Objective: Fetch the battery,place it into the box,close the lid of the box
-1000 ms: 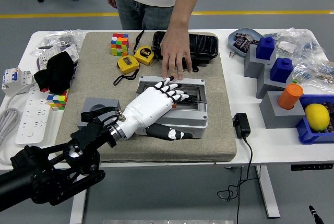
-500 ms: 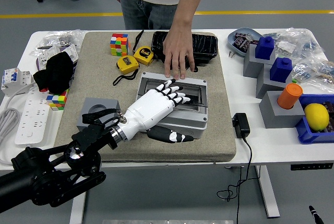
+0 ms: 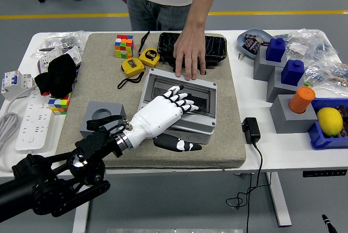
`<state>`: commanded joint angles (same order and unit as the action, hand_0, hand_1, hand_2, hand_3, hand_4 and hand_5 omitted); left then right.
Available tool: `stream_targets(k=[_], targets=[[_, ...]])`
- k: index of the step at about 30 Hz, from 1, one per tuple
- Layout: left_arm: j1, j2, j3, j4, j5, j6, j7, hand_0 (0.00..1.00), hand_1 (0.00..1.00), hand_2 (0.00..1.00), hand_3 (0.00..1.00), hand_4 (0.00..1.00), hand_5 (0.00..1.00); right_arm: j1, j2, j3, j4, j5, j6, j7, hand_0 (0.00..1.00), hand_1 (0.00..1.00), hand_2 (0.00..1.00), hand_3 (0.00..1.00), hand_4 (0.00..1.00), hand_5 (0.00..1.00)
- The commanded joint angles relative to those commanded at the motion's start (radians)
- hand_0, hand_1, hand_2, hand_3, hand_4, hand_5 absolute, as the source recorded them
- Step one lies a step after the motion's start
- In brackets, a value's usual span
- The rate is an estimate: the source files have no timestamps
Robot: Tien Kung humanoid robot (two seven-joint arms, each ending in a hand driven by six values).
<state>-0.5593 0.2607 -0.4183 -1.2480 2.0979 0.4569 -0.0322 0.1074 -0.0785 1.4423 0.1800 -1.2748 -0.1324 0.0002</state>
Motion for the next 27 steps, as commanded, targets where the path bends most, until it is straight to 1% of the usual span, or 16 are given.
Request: stream_targets(k=[5,9,14,19,24,27], targets=[[-0.005,-0.003,-0.019,-0.001,0.004,0.004,-0.003,0.998,0.93,0.812,0.786,0.998,0.998,-0.001,0.001,0.001,0.0,-0.001,0.0,-0.001,0.858,0.826,0.775,0.789,0.998,0.998],[-0.009,-0.006,-0.065,-0.007,0.012,0.009,-0.008,0.998,0.926,0.812,0.788,0.998,0.998,-0.002,0.002,0.001,0.0,0.0,0.0,0.0,0.857,0.826,0.775,0.789,0.998,0.998],[-0.023,0.001,-0.105,-0.022,0.023,0.011,-0.008,0.998,0.925,0.815,0.787,0.998,0.998,-0.001,0.0,0.0,0.0,0.0,0.0,0.0,0.857,0.826,0.775,0.789,0.998,0.998],[-0.03,0.005,-0.109,-0.033,0.026,0.012,-0.008,0.998,0.925,0.815,0.787,0.998,0.998,0.001,0.0,0.001,0.0,0.0,-0.001,0.0,0.857,0.826,0.775,0.789,0.998,0.998],[-0.031,0.003,-0.109,-0.034,0.027,0.011,-0.008,0.998,0.923,0.815,0.788,0.998,0.998,0.002,0.0,0.0,0.0,0.002,0.0,0.001,0.857,0.826,0.775,0.789,0.998,0.998],[-0.028,0.0,-0.123,-0.036,0.029,0.011,-0.009,0.998,0.92,0.814,0.787,0.998,0.998,0.003,0.0,0.0,0.0,0.004,-0.001,0.001,0.857,0.826,0.775,0.789,0.998,0.998]])
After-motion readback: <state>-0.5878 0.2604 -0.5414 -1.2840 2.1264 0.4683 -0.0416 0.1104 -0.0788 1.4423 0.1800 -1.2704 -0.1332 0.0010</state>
